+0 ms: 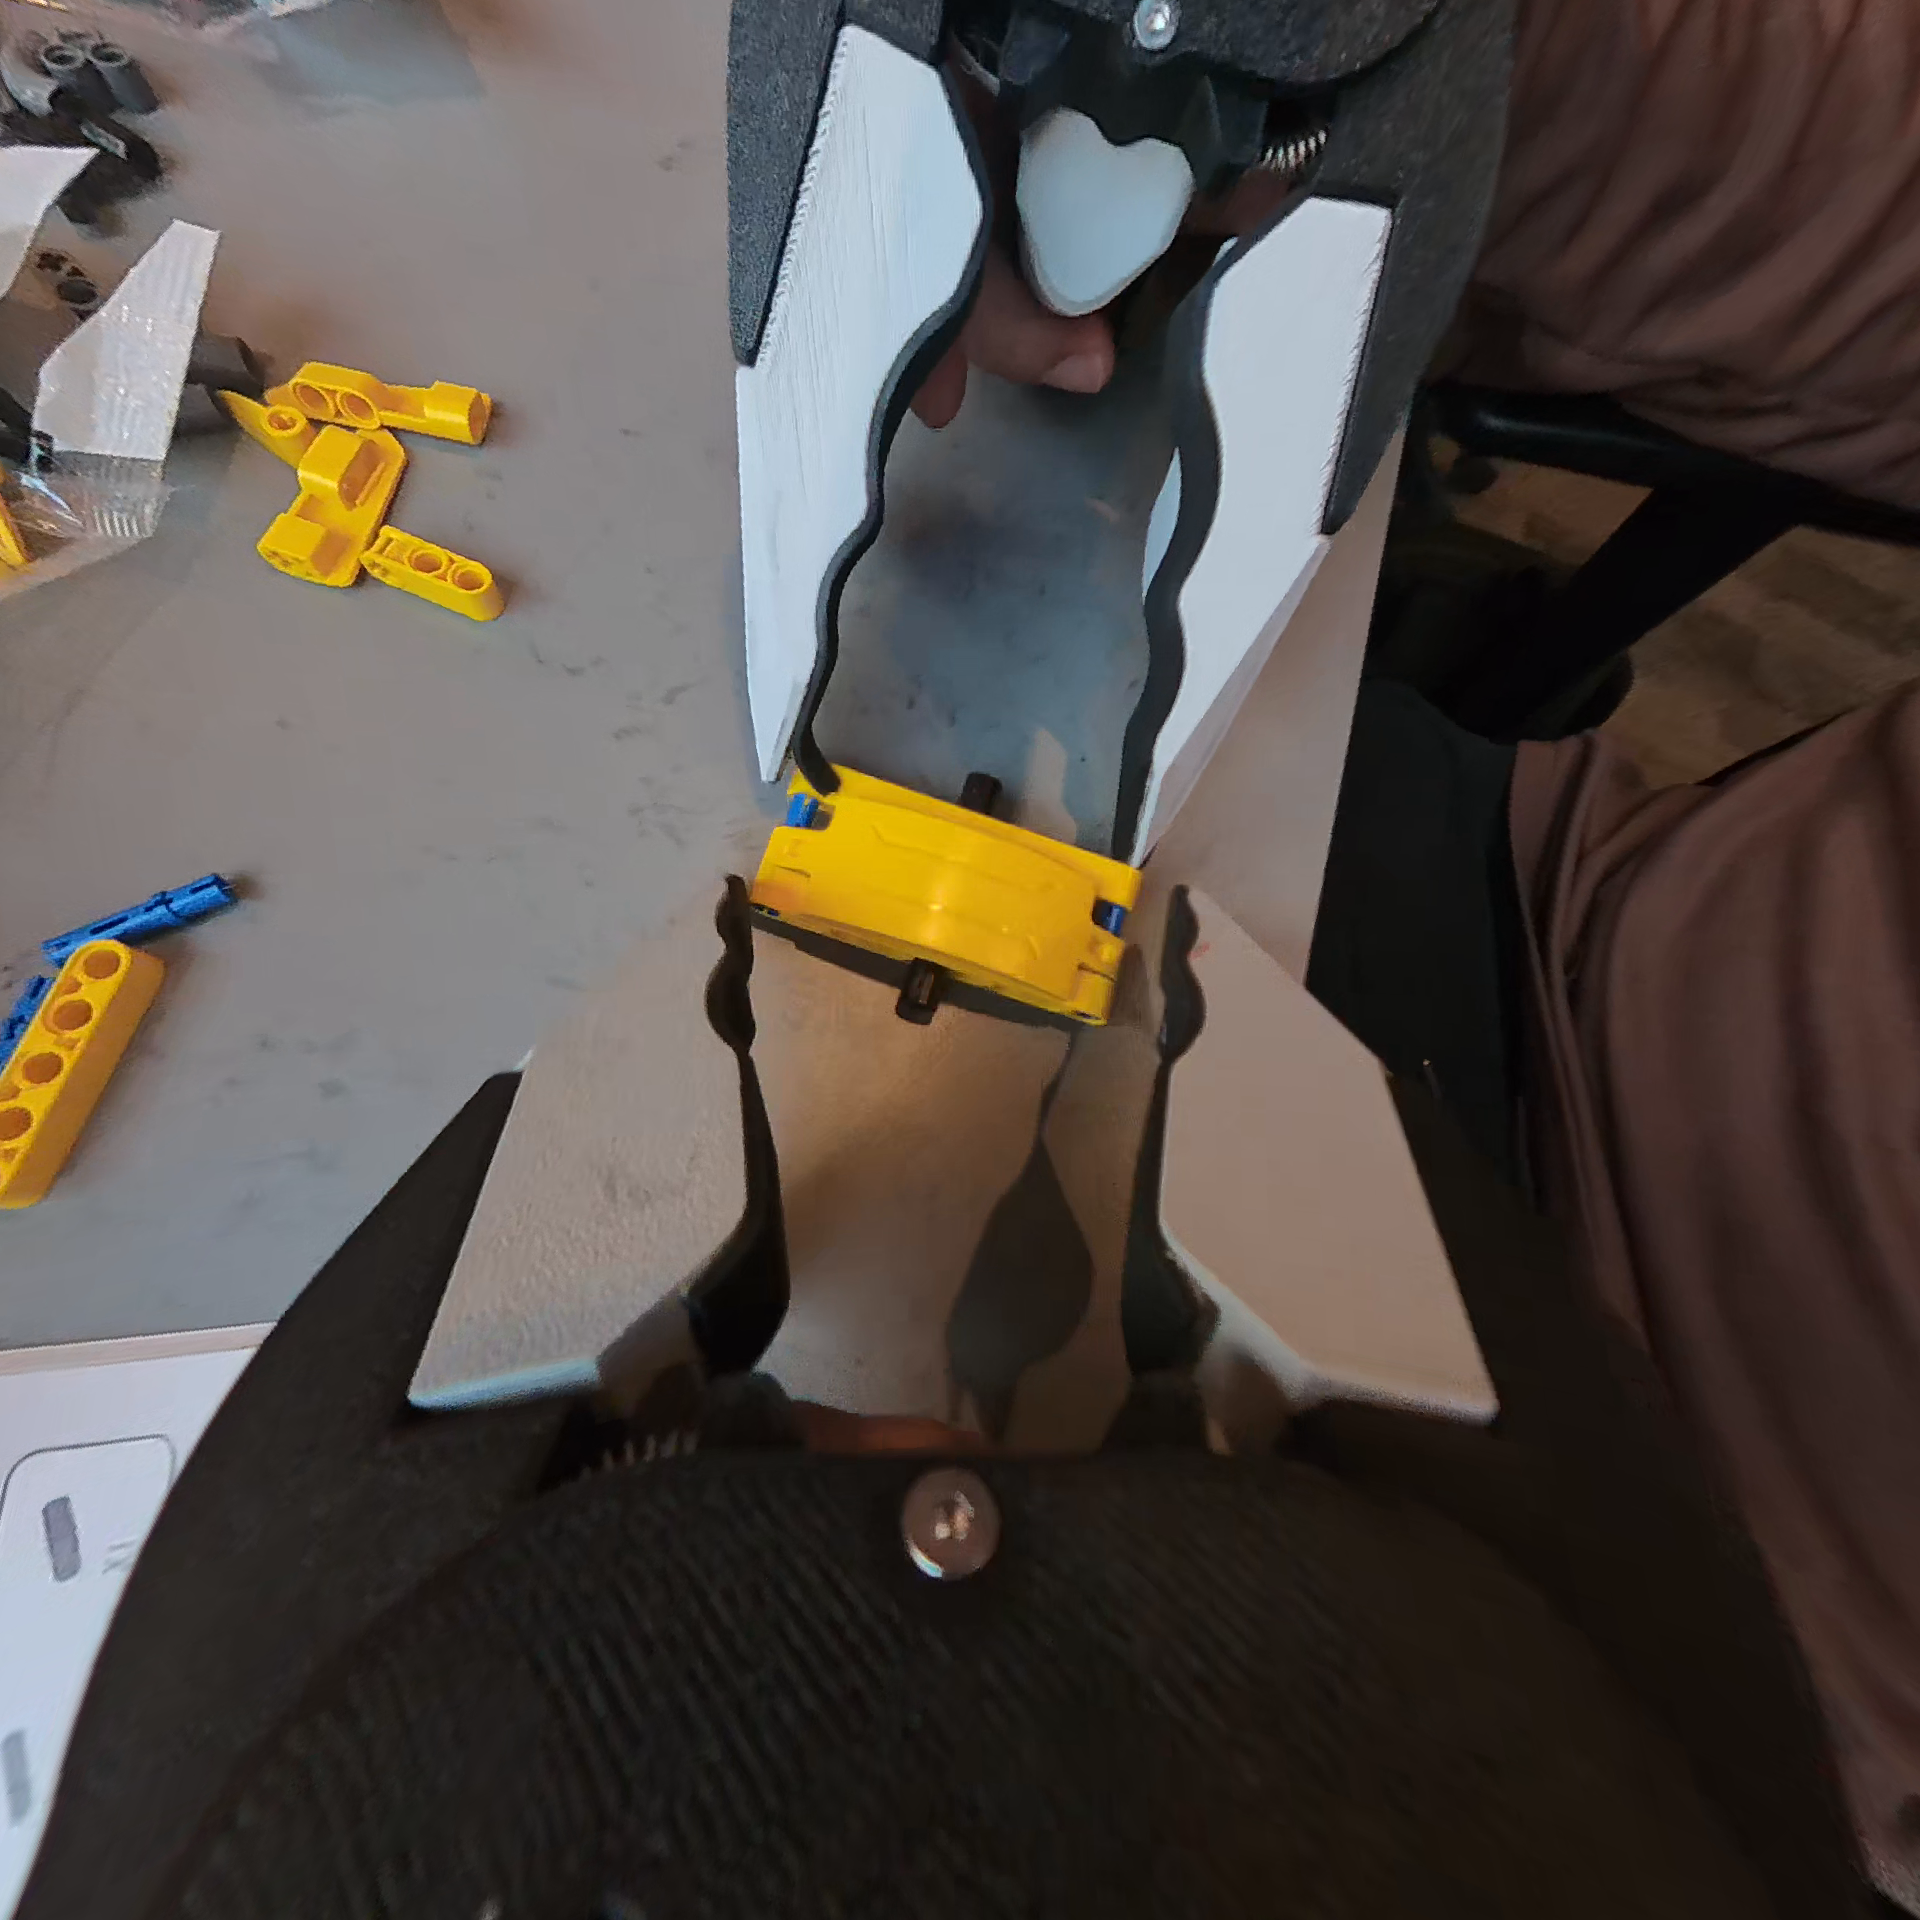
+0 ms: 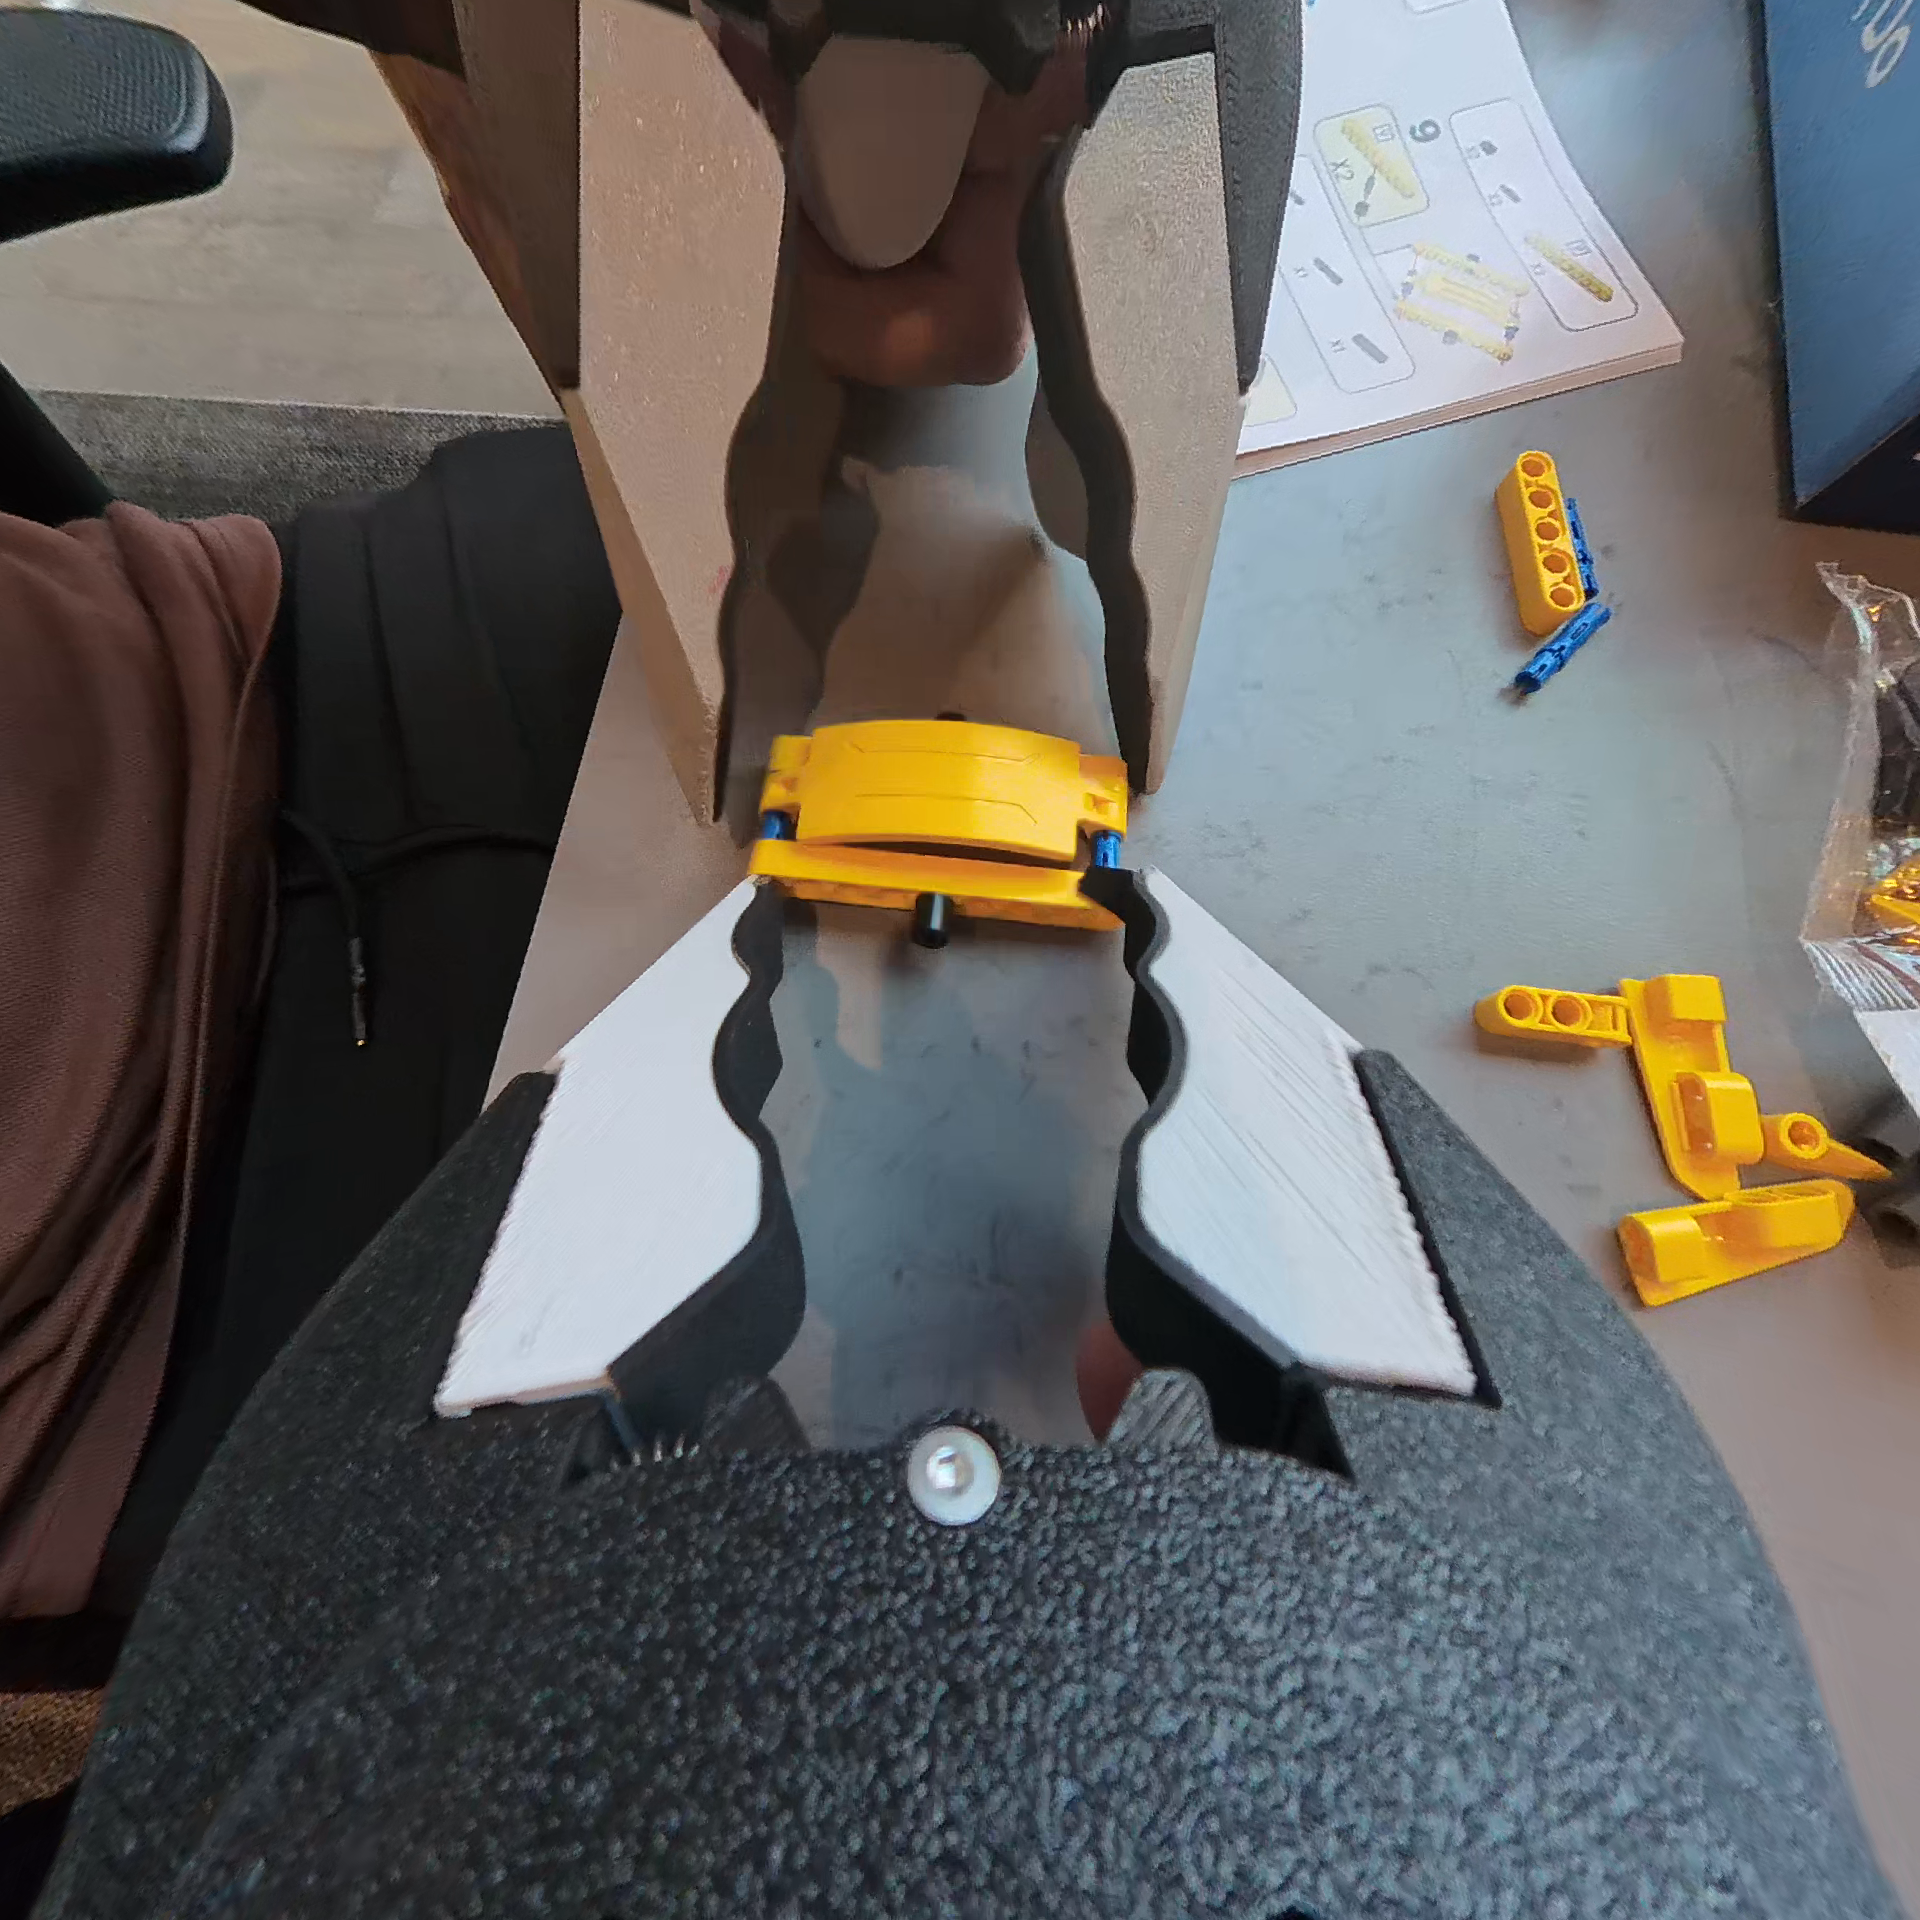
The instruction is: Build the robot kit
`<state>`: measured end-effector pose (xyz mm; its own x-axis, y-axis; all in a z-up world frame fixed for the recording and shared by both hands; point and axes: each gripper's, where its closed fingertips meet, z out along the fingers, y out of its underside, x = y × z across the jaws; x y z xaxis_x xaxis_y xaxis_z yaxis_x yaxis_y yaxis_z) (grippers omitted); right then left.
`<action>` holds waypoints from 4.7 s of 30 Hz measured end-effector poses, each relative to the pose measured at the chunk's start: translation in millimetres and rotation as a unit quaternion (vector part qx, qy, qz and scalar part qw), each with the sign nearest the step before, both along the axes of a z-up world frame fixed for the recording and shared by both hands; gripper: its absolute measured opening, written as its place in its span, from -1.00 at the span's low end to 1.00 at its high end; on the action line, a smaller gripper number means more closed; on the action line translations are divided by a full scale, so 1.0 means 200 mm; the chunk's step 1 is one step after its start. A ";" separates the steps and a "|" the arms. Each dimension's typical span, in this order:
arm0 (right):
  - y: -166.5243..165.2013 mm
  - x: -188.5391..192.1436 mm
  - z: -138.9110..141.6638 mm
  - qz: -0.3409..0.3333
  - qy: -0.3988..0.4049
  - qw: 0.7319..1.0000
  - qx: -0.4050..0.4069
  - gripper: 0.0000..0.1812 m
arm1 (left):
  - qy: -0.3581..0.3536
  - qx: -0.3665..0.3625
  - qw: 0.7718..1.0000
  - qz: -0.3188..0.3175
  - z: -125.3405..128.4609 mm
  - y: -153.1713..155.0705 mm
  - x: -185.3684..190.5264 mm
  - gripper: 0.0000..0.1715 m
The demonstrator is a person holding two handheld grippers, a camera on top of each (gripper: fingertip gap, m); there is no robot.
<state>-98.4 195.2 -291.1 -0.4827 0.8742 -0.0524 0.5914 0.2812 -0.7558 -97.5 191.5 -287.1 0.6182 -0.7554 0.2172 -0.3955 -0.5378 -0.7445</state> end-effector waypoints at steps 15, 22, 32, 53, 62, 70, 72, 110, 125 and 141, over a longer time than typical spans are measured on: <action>0.06 0.01 0.05 -0.021 0.037 0.999 -0.004 -0.23 | 0.031 0.025 0.991 0.132 0.00 0.04 -0.11 -0.26; 0.10 0.09 0.02 -0.018 0.010 1.000 -0.005 -0.33 | 0.072 0.009 0.983 0.171 0.03 -0.10 -0.09 -0.28; 0.05 0.07 -0.03 -0.008 -0.013 1.000 0.017 -0.58 | 0.163 0.024 0.975 0.150 -0.03 -0.12 -0.19 -0.53; -0.01 0.05 -0.03 0.003 -0.032 0.999 -0.023 -0.92 | 0.133 0.067 0.985 0.092 -0.04 -0.11 -0.05 -0.95; 0.02 0.06 0.00 -0.018 -0.022 0.999 -0.042 -0.76 | 0.133 0.051 0.979 0.146 -0.03 -0.13 -0.11 -0.79; 0.01 0.06 0.06 -0.016 0.011 0.998 -0.053 -0.44 | 0.083 0.040 0.978 0.188 0.03 -0.21 -0.12 -0.34; -0.04 0.06 0.07 -0.007 0.007 0.998 -0.064 -0.37 | 0.086 0.044 0.974 0.203 0.03 -0.21 -0.13 -0.33; 0.05 0.12 0.03 -0.261 0.037 0.960 0.094 -0.63 | -0.082 0.221 0.934 0.268 0.16 -0.27 -0.02 -0.34; -0.12 0.01 0.13 -0.271 0.087 0.957 0.062 -0.41 | -0.064 0.230 0.920 0.312 0.16 -0.27 -0.13 -0.37; -0.13 0.01 -0.01 -0.249 0.007 0.966 0.065 -0.67 | -0.052 0.224 0.930 0.286 0.12 -0.27 -0.08 -0.38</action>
